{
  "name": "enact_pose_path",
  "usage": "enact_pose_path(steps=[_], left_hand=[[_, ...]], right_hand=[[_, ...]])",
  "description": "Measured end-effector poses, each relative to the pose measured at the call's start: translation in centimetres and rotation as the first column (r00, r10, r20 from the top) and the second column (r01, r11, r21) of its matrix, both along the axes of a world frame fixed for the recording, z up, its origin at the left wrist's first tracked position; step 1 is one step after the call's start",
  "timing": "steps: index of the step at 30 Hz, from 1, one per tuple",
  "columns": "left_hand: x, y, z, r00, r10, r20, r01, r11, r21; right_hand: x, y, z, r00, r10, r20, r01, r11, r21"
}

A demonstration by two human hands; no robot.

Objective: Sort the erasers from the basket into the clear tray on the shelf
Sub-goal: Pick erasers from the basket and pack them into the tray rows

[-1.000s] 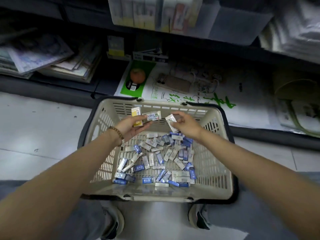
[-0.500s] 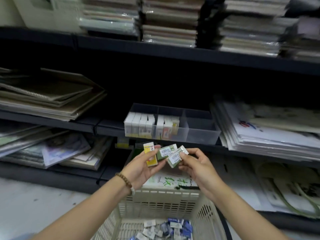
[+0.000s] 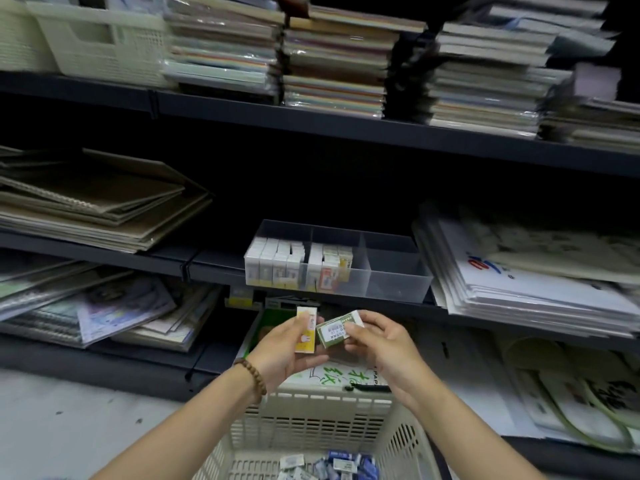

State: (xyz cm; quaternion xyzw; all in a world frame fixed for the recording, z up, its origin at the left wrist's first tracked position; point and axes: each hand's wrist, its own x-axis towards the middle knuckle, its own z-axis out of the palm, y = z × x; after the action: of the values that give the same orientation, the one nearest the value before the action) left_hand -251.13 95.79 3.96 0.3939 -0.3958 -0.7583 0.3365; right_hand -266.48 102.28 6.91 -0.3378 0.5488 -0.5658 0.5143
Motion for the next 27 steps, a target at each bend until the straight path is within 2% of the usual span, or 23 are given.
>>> enact_pose_path(steps=[4, 7, 9, 11, 15, 18, 21, 24, 27], left_hand=[[0.8, -1.5, 0.0, 0.976, 0.016, 0.217, 0.000, 0.997, -0.072], [1.0, -2.0, -0.1, 0.985, -0.047, 0.165, 0.048, 0.999, 0.000], [0.6, -1.7, -0.2, 0.975, -0.172, 0.141, 0.172, 0.985, 0.011], [0.2, -1.0, -0.2, 0.947, -0.268, 0.175, 0.280, 0.959, -0.047], [0.1, 0.0, -0.1, 0.910, -0.333, 0.246, 0.380, 0.907, -0.179], [0.5, 0.3, -0.2, 0.906, -0.388, 0.167, 0.417, 0.885, -0.207], [0.5, 0.2, -0.4, 0.919, -0.371, 0.131, 0.392, 0.888, -0.239], [0.3, -0.3, -0.3, 0.936, -0.302, 0.182, 0.344, 0.895, -0.285], [0.2, -1.0, 0.5, 0.923, -0.262, 0.281, 0.353, 0.868, -0.349]], right_hand=[[-1.1, 0.3, 1.7, 0.980, 0.161, -0.120, -0.165, 0.986, -0.023], [-1.1, 0.4, 1.8, 0.963, 0.225, -0.150, -0.231, 0.973, -0.022], [-0.8, 0.2, 1.5, 0.959, 0.229, -0.169, -0.234, 0.972, -0.008], [-0.6, 0.1, 1.0, 0.954, 0.230, -0.192, -0.233, 0.972, 0.010], [-0.4, 0.0, 0.6, 0.963, 0.215, -0.162, -0.219, 0.976, -0.006], [-0.5, 0.0, 0.4, 0.968, 0.190, -0.165, -0.198, 0.979, -0.037], [-0.3, 0.1, 0.2, 0.973, 0.165, -0.159, -0.175, 0.983, -0.052], [-0.3, 0.0, 0.1, 0.987, 0.121, -0.106, -0.128, 0.990, -0.059], [-0.6, -0.4, 0.5, 0.984, 0.175, -0.046, -0.177, 0.982, -0.059]])
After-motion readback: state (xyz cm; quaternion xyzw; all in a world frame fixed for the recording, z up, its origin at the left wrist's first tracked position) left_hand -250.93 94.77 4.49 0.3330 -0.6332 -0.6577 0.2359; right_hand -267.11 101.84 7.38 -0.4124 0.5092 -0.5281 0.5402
